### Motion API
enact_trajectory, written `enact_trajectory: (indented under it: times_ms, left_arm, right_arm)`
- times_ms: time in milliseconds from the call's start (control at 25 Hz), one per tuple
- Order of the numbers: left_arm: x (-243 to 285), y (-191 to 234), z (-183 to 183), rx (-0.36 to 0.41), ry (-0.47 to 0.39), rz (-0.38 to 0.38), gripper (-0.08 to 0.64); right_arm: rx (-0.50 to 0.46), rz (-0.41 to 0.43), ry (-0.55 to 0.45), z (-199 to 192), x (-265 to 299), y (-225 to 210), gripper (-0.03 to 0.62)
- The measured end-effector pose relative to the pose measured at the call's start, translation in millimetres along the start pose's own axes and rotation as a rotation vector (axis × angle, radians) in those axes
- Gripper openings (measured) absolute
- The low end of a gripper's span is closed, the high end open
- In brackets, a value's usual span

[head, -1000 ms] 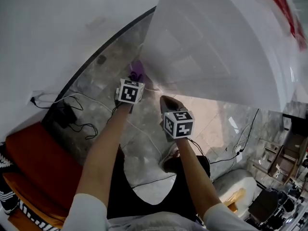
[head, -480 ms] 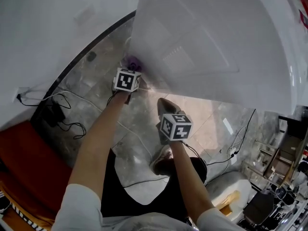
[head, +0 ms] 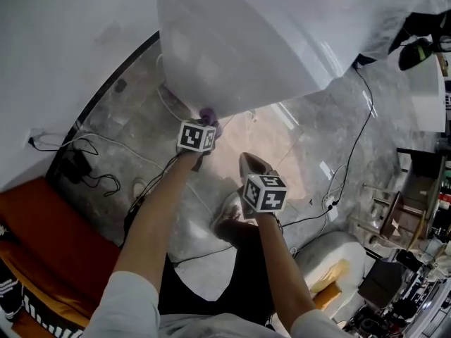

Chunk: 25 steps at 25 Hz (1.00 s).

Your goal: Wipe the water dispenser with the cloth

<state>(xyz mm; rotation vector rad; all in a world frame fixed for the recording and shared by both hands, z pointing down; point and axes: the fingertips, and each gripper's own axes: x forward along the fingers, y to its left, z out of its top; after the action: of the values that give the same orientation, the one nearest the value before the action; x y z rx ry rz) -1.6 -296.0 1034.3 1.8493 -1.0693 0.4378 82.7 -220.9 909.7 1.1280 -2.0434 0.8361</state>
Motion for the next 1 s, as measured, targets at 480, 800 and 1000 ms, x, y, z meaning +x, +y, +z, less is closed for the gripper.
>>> enact_trajectory:
  times_ms: [480, 800, 1000]
  left_arm:
    - [-192.3, -78.7, 42.2, 0.036, 0.000, 0.166, 0.054]
    - [-355.4, -161.4, 130.8, 0.114, -0.210, 0.172, 0.054]
    - [-445.8, -229.0, 203.2, 0.254, -0.387, 0.164, 0.054]
  right_arm:
    - [0.031, -0.118, 0.154, 34.8, -178.9, -3.8, 0.008]
    - [-0.011, -0.122, -0.099, 168.0, -304.0, 13.5, 0.008]
    - [-0.026, -0.150, -0.286, 245.1, -374.8, 11.1, 0.009]
